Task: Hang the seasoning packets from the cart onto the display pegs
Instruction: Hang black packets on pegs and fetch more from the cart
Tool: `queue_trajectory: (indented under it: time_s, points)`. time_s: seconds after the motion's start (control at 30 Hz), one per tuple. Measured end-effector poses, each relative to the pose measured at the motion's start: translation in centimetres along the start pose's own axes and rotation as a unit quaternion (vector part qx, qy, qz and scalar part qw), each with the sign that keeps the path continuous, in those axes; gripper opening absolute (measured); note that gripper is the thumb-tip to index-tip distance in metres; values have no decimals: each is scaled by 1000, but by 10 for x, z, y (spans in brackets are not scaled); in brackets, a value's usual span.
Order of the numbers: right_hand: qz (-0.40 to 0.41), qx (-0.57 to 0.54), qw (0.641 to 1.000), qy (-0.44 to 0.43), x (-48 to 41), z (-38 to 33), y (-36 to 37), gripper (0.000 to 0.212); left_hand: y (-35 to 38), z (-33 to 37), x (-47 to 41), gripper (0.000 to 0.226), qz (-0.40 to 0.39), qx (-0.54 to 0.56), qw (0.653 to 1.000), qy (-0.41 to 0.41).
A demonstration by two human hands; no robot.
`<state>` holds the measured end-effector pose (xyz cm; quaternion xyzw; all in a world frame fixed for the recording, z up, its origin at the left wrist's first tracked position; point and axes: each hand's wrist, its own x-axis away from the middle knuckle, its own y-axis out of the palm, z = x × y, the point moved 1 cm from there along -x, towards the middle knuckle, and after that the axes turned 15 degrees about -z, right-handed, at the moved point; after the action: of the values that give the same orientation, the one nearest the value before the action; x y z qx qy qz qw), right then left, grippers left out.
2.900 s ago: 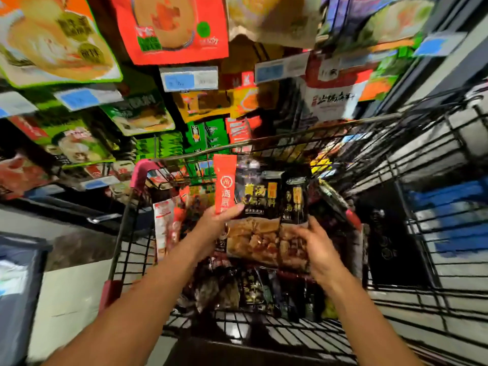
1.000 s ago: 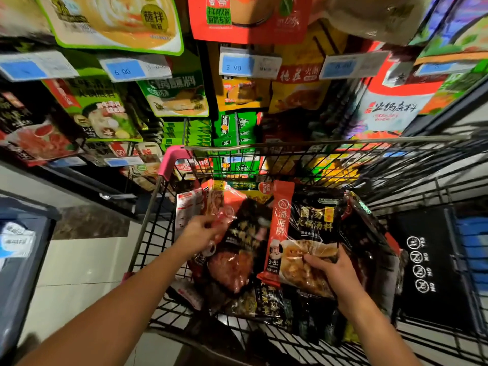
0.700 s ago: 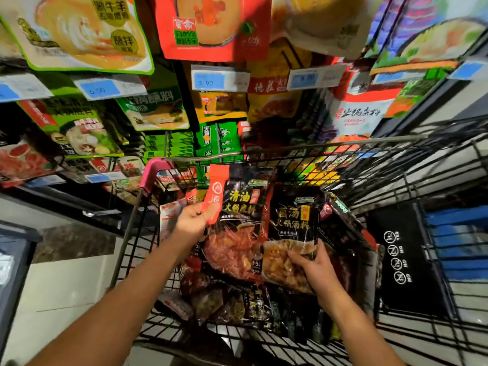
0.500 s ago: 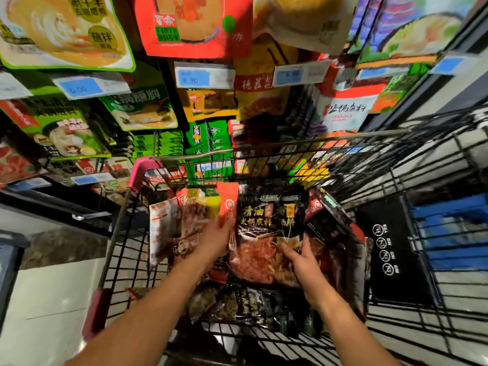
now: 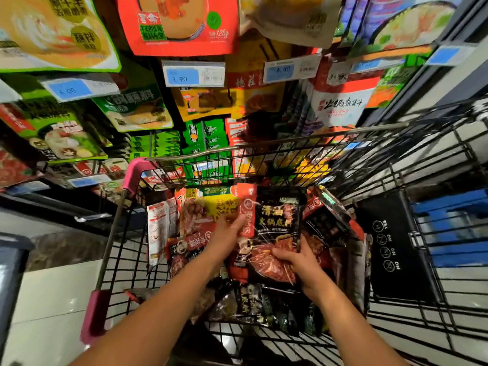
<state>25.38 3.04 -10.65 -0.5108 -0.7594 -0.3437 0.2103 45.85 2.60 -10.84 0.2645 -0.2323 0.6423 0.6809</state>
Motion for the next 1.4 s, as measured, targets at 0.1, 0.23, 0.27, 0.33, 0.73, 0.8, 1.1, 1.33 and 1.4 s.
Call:
queue_trajectory:
  time_s: [0.1,0.23,0.27,0.33,0.73,0.8,1.1,1.33,1.4]
  points:
    - [-13,-35,999,12,4,7,-5,81,-49,-14,16,40,45,-108,993,4]
    - [-3,-38,999,13,10,11,-7,83,-113,-47,36,51,38,-348,934,-69]
    - [-1,-38,999,13,12,11,-5,83,-123,-56,34,63,10,-379,922,-82]
    - [3,-28,1000,12,15,12,-2,78,-134,-72,23,88,-41,-433,895,-98]
    - [97,-65,993,-34,48,15,42,96,-135,-99,-12,102,16,-595,803,-11]
    - [104,-77,990,-54,53,16,51,82,-141,-94,-15,85,-27,-620,784,8]
    - [96,-75,984,-131,85,-7,90,111,-175,-41,23,58,-70,-440,892,75]
    - [-5,-69,978,-199,111,-73,113,83,-174,50,106,18,72,-223,948,217]
    - [-29,-42,975,-218,120,-92,123,78,-172,70,137,10,106,-169,950,240]
